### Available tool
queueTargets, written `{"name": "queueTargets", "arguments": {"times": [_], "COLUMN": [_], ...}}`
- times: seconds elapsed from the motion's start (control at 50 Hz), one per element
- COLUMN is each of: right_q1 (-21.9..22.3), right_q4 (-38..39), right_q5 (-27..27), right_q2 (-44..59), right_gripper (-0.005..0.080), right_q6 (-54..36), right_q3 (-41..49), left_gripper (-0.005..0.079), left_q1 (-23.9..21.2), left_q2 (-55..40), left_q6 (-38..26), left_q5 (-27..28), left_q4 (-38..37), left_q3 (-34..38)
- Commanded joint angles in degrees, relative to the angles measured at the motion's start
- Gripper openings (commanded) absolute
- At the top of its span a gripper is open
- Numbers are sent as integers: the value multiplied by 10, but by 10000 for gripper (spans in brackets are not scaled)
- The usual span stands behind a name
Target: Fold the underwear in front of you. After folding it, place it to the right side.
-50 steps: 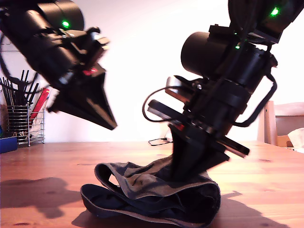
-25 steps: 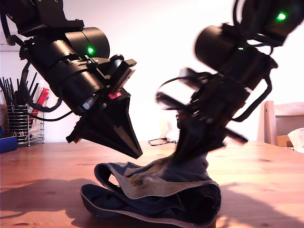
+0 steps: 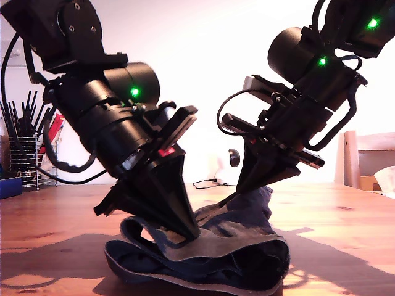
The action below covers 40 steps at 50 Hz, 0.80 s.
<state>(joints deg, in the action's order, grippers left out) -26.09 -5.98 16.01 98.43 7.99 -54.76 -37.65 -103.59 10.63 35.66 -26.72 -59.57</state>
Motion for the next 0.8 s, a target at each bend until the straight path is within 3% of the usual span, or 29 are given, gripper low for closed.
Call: {"name": "queueTargets", "arguments": {"times": [0.0,0.26,0.5,0.78], "right_q1": [4,4,4,4], "right_q4": [7,37,30,-36], "right_q5": [-1,-1,-8,-42], "right_q2": [35,85,89,89], "right_gripper": [-12,-12,-12,-12], "right_q6": [-9,-35,-35,-35], "right_q3": [-1,-17,-23,-23], "left_gripper": [-21,-21,-21,-21], "left_q1": [-10,-19,-5,25], "left_q2": [0,0,0,0], "left_q6": [3,-32,-47,-66], "left_q5": [-2,-31,-141,-205], "left_q4": [-8,-69,-91,-99], "left_q3": [3,13,14,14]}}
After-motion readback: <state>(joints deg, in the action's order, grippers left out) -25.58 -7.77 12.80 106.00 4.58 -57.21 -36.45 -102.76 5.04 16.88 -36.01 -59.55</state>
